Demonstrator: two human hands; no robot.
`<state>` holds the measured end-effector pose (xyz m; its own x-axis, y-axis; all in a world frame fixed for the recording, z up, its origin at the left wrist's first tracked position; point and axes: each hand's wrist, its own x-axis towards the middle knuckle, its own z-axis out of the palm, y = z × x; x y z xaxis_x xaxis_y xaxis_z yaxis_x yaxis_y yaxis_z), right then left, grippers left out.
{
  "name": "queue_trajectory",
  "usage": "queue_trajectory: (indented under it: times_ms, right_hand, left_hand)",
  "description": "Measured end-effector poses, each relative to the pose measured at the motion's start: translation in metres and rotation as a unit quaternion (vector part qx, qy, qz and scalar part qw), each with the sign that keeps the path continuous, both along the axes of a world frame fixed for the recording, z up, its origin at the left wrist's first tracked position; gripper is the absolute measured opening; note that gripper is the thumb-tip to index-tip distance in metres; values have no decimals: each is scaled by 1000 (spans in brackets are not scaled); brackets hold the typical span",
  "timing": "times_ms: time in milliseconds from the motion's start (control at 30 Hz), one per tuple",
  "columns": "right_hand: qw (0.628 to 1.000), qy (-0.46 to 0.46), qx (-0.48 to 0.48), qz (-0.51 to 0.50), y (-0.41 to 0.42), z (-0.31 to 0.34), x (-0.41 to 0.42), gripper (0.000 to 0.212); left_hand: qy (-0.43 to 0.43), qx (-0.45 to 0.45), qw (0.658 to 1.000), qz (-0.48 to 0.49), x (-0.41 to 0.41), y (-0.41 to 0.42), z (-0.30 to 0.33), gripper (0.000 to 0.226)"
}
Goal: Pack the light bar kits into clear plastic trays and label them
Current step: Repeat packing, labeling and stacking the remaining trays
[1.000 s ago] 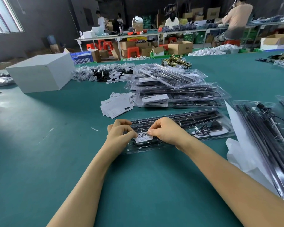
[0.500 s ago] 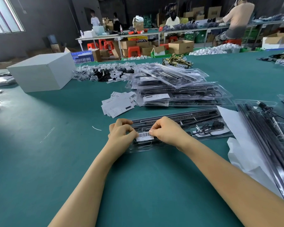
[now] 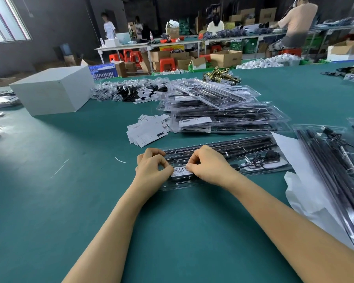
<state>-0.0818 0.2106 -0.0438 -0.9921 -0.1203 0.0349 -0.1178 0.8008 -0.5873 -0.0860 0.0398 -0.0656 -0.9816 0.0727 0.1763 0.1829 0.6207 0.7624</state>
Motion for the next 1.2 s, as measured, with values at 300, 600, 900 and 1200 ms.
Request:
queue_trajectory:
  times_ms: [300, 600, 900, 1200]
  right_hand:
    - [994, 71, 72, -41, -10, -10, 6, 36]
    - [980, 168, 78, -65, -17, -23, 7, 24]
    - [974, 214, 54, -58, -12, -24, 13, 11]
    - [977, 186, 71, -76, -18, -28, 13, 18]
  left_hand:
    - [35, -50, 997, 37, -3, 5, -7, 30]
    - [81, -166, 979, 88, -2, 13, -21, 13]
    - [106, -133, 982, 78, 4, 12, -16, 17]
    - [98, 7, 988, 119, 2, 9, -10, 18]
